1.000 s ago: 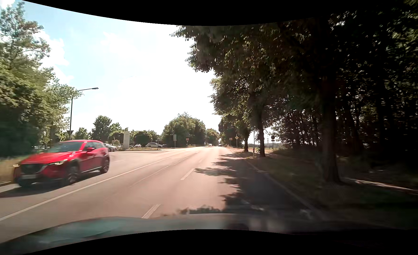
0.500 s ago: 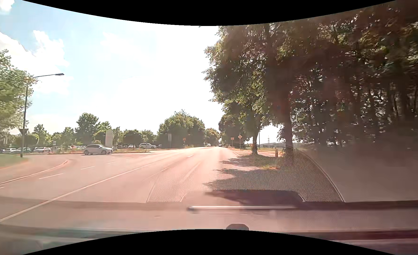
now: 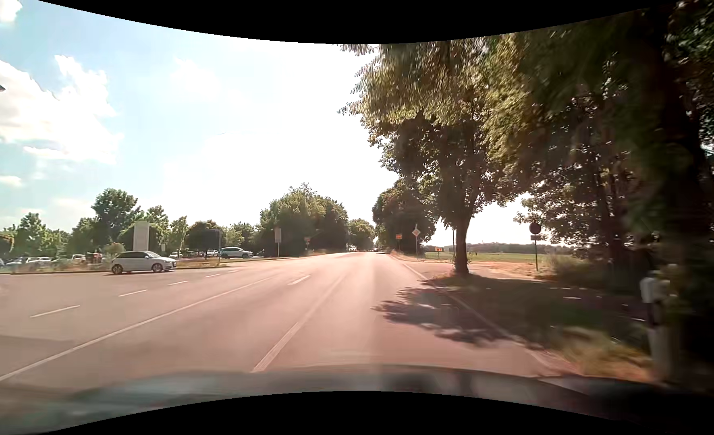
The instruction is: Follow the waypoints while adhering to traffic rules and regulations
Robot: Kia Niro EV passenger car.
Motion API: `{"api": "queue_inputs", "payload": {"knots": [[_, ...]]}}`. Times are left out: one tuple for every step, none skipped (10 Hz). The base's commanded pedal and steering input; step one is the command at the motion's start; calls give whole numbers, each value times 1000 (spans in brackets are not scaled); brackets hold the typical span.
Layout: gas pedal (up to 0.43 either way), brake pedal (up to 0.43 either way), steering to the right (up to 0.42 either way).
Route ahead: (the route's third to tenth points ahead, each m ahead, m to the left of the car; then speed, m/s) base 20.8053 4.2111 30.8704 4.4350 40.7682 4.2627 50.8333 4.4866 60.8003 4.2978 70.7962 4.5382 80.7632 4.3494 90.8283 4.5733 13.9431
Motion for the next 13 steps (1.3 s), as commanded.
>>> {"api": "queue_inputs", "payload": {"knots": [[189, 0, 0], [189, 0, 0], [189, 0, -1], [209, 0, -3], [228, 0, -3], [240, 0, -3], [240, 0, -3], [240, 0, -3], [240, 0, -2], [240, 0, -2], [240, 0, -2], [240, 0, -2], [240, 0, -2]]}}
